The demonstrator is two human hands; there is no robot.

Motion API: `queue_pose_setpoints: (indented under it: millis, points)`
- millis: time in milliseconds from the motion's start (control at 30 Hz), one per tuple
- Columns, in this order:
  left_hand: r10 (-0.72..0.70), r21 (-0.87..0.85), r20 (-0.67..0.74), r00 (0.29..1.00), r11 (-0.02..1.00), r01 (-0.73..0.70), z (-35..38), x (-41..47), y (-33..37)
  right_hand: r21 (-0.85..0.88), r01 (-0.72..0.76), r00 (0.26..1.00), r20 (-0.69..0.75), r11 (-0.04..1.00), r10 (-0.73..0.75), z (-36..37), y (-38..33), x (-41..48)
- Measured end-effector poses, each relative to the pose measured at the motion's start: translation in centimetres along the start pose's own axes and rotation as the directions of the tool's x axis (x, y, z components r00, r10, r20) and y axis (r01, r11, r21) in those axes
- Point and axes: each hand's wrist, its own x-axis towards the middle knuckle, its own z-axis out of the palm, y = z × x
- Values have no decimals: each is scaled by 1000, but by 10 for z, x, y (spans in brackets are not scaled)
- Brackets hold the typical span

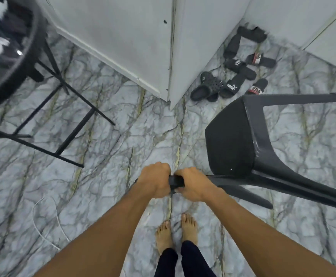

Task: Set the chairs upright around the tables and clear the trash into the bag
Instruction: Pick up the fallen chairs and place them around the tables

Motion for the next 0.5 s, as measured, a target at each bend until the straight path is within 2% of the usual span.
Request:
queue_pose_setpoints:
  millis: [133, 200, 267, 367, 500]
  points:
    - [162, 38, -147, 976, 987, -158, -115, -41, 59, 191, 65, 986, -161, 979, -34, -101, -10, -62]
    - [233, 63, -237, 943, 972, -225, -165, -70, 96, 205, 115, 973, -220, 972, -68, -149, 5, -108]
    - [246, 11, -331, 911, 966, -257, -200, -94, 129, 235, 118, 954, -295, 965, -45, -186, 27, -157]
    - [259, -2, -359, 897, 961, -278, -210, -115, 175, 285, 92, 931, -366, 954, 19, -225, 63, -223]
    - [330, 91, -395, 857, 943, -321, -188, -124, 256, 227, 209, 896, -435, 951, -93, -245, 69, -291]
